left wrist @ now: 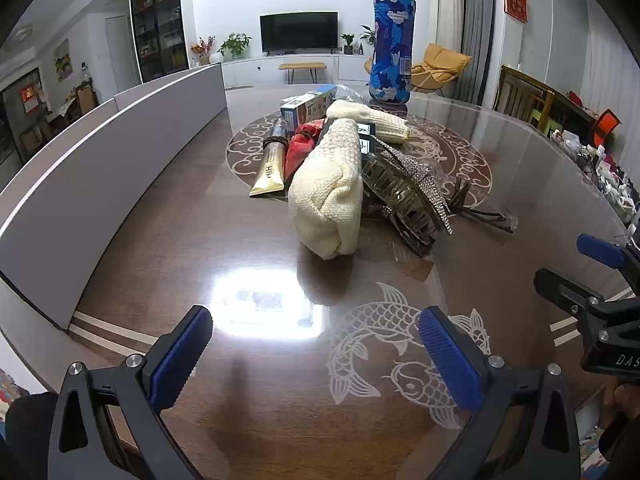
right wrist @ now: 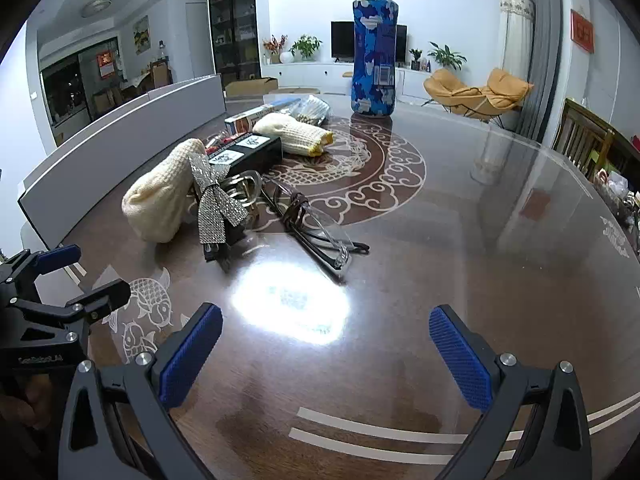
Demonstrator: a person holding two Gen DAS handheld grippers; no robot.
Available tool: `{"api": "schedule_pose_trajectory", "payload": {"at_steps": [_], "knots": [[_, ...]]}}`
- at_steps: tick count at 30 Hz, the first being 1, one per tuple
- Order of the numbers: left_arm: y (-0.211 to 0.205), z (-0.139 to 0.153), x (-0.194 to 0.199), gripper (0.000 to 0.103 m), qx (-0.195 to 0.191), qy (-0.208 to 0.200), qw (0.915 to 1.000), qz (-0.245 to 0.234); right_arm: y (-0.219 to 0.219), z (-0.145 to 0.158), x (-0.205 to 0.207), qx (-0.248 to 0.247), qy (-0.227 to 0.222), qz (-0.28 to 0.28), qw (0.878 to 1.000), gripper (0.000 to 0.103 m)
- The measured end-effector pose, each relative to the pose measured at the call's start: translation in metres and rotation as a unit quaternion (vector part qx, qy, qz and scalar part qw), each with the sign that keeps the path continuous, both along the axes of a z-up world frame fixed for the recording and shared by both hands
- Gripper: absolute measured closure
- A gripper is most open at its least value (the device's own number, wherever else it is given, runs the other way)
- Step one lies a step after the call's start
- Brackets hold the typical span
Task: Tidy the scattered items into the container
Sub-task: 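Move both tools toward the pile of items on the table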
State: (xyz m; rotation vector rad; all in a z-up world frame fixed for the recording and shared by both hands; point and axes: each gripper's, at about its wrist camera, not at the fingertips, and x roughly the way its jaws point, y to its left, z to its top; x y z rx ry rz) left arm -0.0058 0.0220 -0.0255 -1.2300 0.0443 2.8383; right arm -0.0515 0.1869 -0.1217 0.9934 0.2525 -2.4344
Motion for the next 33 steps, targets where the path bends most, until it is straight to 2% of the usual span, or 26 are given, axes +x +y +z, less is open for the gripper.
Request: {"api": "schedule_pose_trajectory", "payload": {"at_steps": [13, 33], "knots": [[-0.0023, -0.0025, 0.0002, 0.000, 0.005, -0.001, 0.9999, 0.010, -0.0005, 0.0081, 0.0002, -0.013, 0.006, 0.006, 1.000, 0.000], [0.0009, -0.0057, -0.0017, 0.000, 0.000, -0.008, 0.9999, 0.015, -0.0029, 0.0025, -0.0019, -0.007, -0.002, 0.010, 1.000, 0.000]]}}
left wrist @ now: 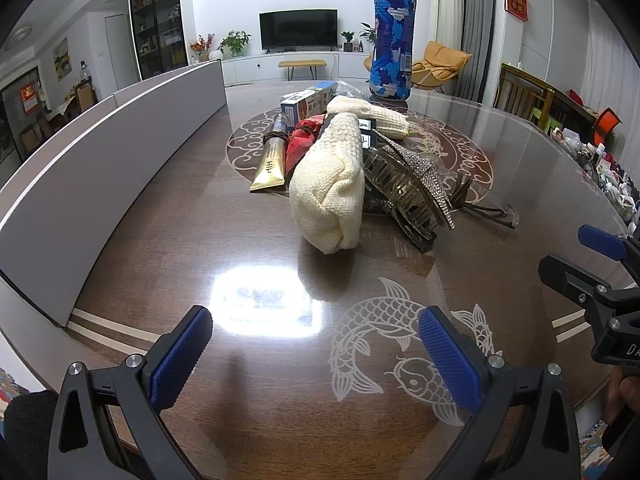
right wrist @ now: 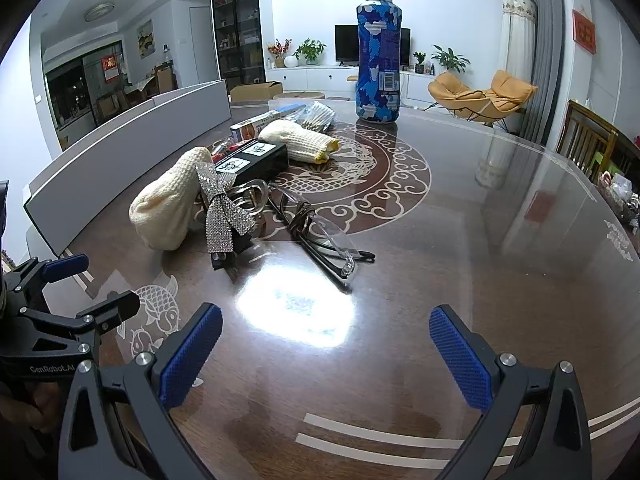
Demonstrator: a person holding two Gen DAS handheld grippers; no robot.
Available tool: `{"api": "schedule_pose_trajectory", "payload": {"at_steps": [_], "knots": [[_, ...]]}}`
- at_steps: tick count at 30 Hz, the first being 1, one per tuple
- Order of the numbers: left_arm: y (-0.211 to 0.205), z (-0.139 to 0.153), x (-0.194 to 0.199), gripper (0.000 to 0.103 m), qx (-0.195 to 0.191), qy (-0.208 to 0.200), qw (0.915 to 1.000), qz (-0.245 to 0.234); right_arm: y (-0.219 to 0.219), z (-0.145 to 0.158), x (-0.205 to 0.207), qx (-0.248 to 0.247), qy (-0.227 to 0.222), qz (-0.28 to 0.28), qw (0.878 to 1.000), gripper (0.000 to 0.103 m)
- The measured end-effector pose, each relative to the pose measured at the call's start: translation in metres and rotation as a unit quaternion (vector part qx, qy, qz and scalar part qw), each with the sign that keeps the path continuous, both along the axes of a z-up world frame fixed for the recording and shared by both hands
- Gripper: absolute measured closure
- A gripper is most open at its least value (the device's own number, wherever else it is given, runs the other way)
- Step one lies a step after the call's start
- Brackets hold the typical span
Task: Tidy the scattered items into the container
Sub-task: 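Move both tools toward the pile of items on the table, then grasp the cream knitted glove with the left tool while the right tool grasps the clear glasses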
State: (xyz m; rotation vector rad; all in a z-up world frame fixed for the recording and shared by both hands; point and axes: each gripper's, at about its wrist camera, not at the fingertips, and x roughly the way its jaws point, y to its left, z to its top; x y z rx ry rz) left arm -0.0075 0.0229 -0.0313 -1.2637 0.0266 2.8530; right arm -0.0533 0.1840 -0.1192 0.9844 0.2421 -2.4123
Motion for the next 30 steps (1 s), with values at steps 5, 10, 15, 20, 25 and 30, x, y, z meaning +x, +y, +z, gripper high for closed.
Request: {"api": "schedule_pose_trajectory", "payload": {"at_steps": [5, 10, 15, 20, 25, 30], "knots": [[0.003, -0.002, -0.001, 0.000, -0.001, -0.004, 1.0000, -0.002, -0.002, -0.003, -0.001, 0.003, -0.007, 0.006, 1.000, 0.000], [0.004, -0.006, -0.003, 0.000, -0.002, -0.014, 0.9999, -0.007, -0.002, -0.007, -0.005, 0.003, -0.024, 0.011, 1.000, 0.000], [0.007, -0.009, -0.006, 0.000, -0.005, -0.025, 0.9996, -0.012, -0.006, -0.016, -0.024, 0.023, -0.068, 0.032, 0.997, 0.000], [0.012, -0.015, -0.013, 0.000, -0.006, -0.045, 0.9987, -0.023, -0.015, -0.030, -0.048, 0.084, -0.093, 0.062, 0.990, 0.000], [0.011, -0.017, -0.022, 0.000, 0.001, -0.062, 0.9978, -0.025, -0.026, -0.032, -0.063, 0.098, -0.097, 0.112, 0.984, 0.000], [0.012, -0.017, -0.045, 0.000, -0.002, -0.093, 0.9946, -0.046, -0.037, -0.034, -0.081, 0.093, -0.082, 0.148, 0.981, 0.000]]}}
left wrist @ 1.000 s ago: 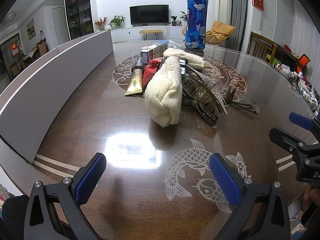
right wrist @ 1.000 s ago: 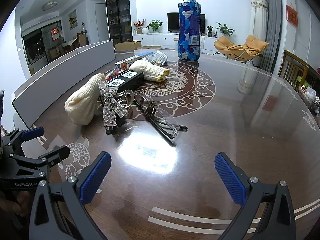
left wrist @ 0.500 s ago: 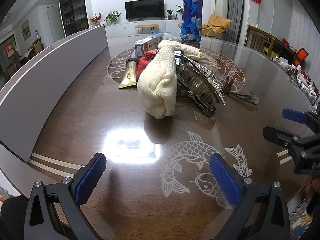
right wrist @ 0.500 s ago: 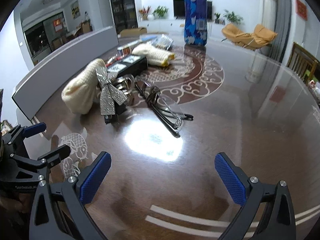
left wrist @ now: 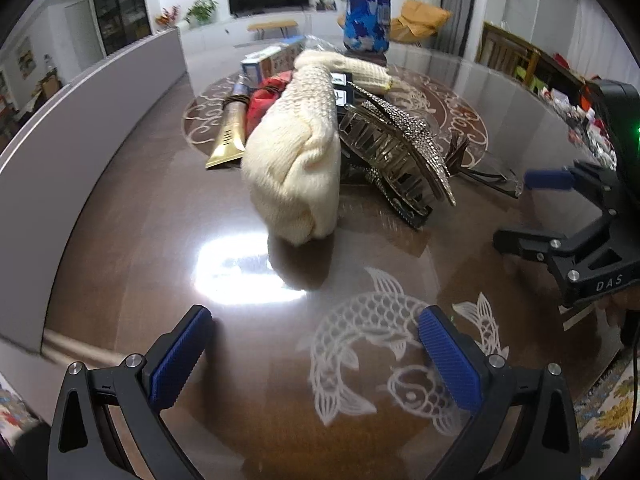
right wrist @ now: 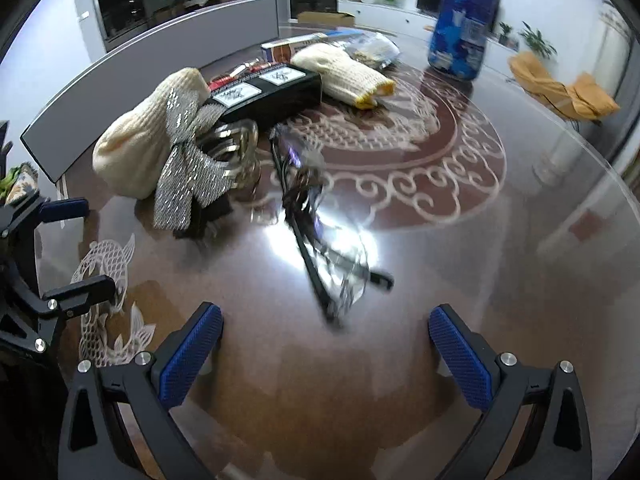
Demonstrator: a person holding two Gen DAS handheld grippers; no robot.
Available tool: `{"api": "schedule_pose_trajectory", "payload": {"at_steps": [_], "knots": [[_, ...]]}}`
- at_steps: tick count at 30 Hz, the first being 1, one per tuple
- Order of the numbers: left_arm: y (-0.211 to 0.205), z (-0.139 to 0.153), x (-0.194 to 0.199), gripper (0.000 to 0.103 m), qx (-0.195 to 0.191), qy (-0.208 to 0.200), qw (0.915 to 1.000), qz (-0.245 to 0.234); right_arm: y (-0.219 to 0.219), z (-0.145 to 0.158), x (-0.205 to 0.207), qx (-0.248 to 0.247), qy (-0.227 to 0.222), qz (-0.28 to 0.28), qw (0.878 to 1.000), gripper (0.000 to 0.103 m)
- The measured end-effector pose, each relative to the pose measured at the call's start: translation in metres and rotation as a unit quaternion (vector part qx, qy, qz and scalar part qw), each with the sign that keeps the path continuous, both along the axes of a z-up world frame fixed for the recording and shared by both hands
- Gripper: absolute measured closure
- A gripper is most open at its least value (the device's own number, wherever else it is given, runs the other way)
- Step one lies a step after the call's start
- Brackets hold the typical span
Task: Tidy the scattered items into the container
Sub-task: 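Grasp the cream knitted glove with the left tool while the right tool grasps the clear glasses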
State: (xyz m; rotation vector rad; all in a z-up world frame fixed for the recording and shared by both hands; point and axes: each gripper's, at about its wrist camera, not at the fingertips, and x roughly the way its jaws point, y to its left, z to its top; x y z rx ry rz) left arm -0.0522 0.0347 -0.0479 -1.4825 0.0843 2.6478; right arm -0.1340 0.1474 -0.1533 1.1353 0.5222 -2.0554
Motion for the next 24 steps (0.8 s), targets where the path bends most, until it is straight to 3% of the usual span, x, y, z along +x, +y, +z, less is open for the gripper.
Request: {"api": "schedule_pose_trajectory", "payload": {"at_steps": [10, 16, 17, 18, 19, 20, 24], "knots": [[-0.014, 0.001, -0.066, 0.000, -0.010, -0.082, 0.9965, -0.009, -0.006, -0.001, -0.013, -0.020, 0.020, -0.017, 0.999, 0.000], [-0.017, 0.010, -0.097, 0.000, 0.005, -0.093, 0.9956, 0.003, -0.005, -0.001, -0.012, -0.020, 0.019, -0.017, 0.999, 0.000], [-0.018, 0.011, -0.100, 0.011, 0.008, -0.094, 0.9956, 0.005, -0.005, -0.001, -0.012, -0.020, 0.019, -0.017, 0.999, 0.000], [-0.019, 0.013, -0.103, 0.032, 0.009, -0.093, 0.9956, 0.005, -0.005, -0.001, -0.012, -0.020, 0.019, -0.017, 0.999, 0.000], [-0.019, 0.013, -0.104, 0.039, 0.010, -0.096, 0.9953, 0.005, -0.005, -0.001, -0.012, -0.020, 0.019, -0.016, 0.999, 0.000], [-0.021, 0.013, -0.104, 0.057, 0.015, -0.099, 0.9950, 0.004, -0.005, -0.001, -0.012, -0.020, 0.019, -0.016, 0.999, 0.000], [-0.032, 0.014, -0.096, 0.061, 0.021, -0.092, 0.9954, 0.014, -0.004, -0.001, -0.012, -0.020, 0.019, -0.016, 0.999, 0.000]]}}
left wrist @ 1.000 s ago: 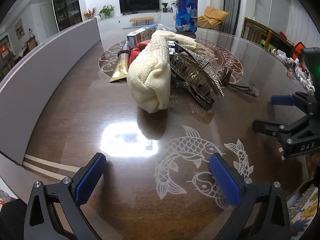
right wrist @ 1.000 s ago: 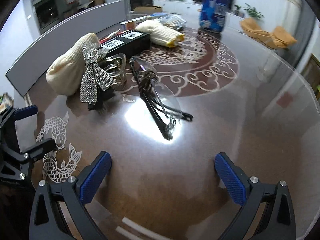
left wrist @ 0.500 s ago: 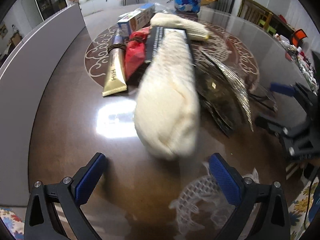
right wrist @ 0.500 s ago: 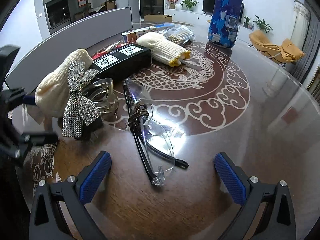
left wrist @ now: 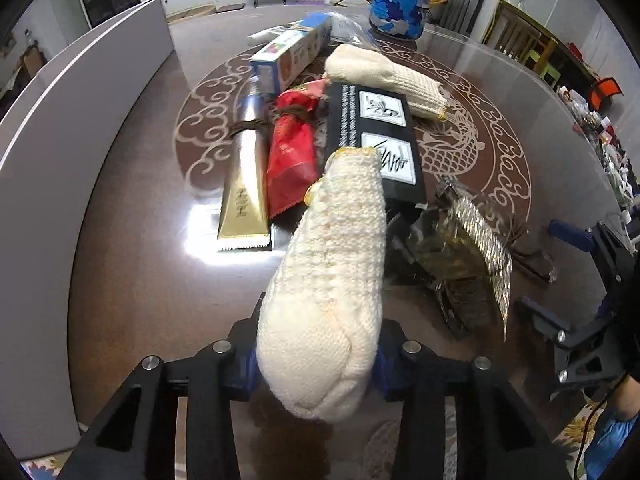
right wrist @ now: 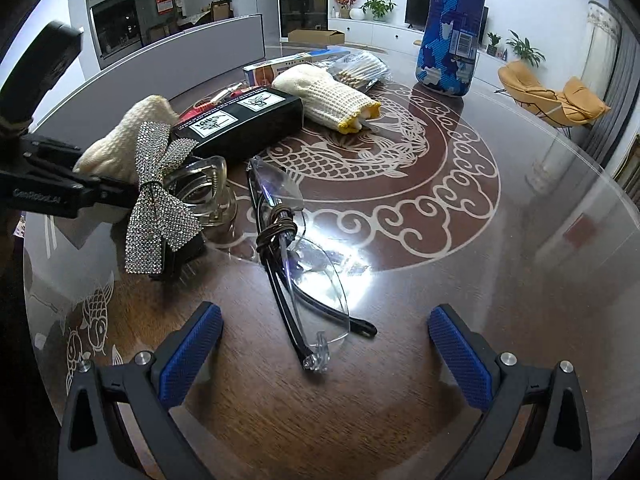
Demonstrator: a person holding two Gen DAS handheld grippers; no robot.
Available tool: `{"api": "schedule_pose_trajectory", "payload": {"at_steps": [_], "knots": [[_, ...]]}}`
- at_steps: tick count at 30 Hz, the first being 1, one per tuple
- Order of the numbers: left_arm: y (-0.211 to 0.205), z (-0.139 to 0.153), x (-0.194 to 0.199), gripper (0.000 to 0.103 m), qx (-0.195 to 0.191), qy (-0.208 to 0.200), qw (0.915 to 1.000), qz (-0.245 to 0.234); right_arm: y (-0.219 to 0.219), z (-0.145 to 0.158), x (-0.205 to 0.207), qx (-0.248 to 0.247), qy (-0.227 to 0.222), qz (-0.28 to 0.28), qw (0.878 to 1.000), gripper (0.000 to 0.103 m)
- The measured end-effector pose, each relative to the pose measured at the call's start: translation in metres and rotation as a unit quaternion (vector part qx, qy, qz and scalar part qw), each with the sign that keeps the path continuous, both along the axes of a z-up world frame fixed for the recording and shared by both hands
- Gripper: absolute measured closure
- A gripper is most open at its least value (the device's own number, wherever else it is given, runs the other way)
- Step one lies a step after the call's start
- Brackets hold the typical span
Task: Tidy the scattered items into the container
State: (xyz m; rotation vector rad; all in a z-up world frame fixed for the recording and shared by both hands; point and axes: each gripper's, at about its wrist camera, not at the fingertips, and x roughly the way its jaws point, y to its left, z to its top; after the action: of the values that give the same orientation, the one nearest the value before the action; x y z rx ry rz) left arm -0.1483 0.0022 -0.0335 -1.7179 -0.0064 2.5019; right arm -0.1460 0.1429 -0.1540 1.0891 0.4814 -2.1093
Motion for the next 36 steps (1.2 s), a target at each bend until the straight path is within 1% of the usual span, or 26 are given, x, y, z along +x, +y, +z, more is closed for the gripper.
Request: {"api": "schedule_pose_trajectory", "payload": {"at_steps": [5, 9, 12, 14, 15, 16, 17, 18, 19, 20, 23, 26, 28, 32, 36], "knots": [[-0.025, -0.002, 0.035, 0.061, 0.009, 0.003, 0.9999, 0.014, 0.000, 0.000, 0.000, 0.000, 0.000, 0.000, 1.000, 0.000], [-0.038, -0.002, 0.063, 0.061, 0.008, 0.007, 0.9998, 0.019, -0.001, 0.000, -0.001, 0.000, -0.003, 0.006, 1.000, 0.000], [-0.042, -0.003, 0.077, 0.061, 0.005, 0.012, 0.9997, 0.022, -0.011, 0.001, -0.001, 0.002, -0.002, 0.049, 0.999, 0.001], [-0.041, -0.003, 0.081, 0.061, 0.002, 0.016, 0.9996, 0.024, -0.022, 0.002, -0.006, -0.002, 0.001, 0.068, 0.998, 0.009], [-0.039, -0.003, 0.080, 0.061, -0.001, 0.018, 0.9995, 0.024, -0.028, 0.003, -0.009, -0.005, 0.004, 0.072, 0.997, 0.018], [-0.037, -0.003, 0.079, 0.061, -0.006, 0.019, 0.9995, 0.024, -0.033, 0.004, -0.012, -0.008, 0.006, 0.075, 0.997, 0.031], [-0.035, -0.003, 0.078, 0.061, -0.011, 0.021, 0.9995, 0.023, -0.040, 0.006, -0.015, -0.009, 0.009, 0.078, 0.997, 0.040], [-0.033, -0.004, 0.077, 0.061, -0.014, 0.023, 0.9994, 0.022, -0.047, 0.008, -0.018, -0.009, 0.010, 0.081, 0.997, 0.055], [-0.033, -0.004, 0.077, 0.061, -0.016, 0.024, 0.9994, 0.022, -0.052, 0.009, -0.021, -0.008, 0.010, 0.081, 0.997, 0.067], [-0.033, -0.004, 0.075, 0.061, -0.018, 0.025, 0.9993, 0.024, -0.058, 0.010, -0.024, -0.005, 0.010, 0.081, 0.997, 0.072], [-0.033, -0.003, 0.076, 0.061, -0.017, 0.027, 0.9990, 0.029, -0.064, 0.010, -0.026, 0.000, 0.013, 0.067, 0.998, 0.072], [-0.033, -0.003, 0.081, 0.062, -0.017, 0.035, 0.9988, 0.029, -0.048, 0.011, -0.022, -0.005, 0.007, 0.037, 0.999, 0.073], [-0.034, -0.004, 0.085, 0.062, -0.016, 0.038, 0.9988, 0.028, -0.035, 0.011, -0.011, -0.003, 0.002, 0.032, 0.999, 0.073], [-0.037, -0.003, 0.100, 0.062, -0.005, 0.046, 0.9982, 0.038, -0.020, 0.013, 0.030, 0.010, -0.011, 0.053, 0.999, 0.073], [-0.043, -0.003, 0.109, 0.062, 0.015, 0.046, 0.9973, 0.054, -0.024, 0.015, 0.074, 0.009, -0.032, 0.066, 0.997, 0.072]]}}
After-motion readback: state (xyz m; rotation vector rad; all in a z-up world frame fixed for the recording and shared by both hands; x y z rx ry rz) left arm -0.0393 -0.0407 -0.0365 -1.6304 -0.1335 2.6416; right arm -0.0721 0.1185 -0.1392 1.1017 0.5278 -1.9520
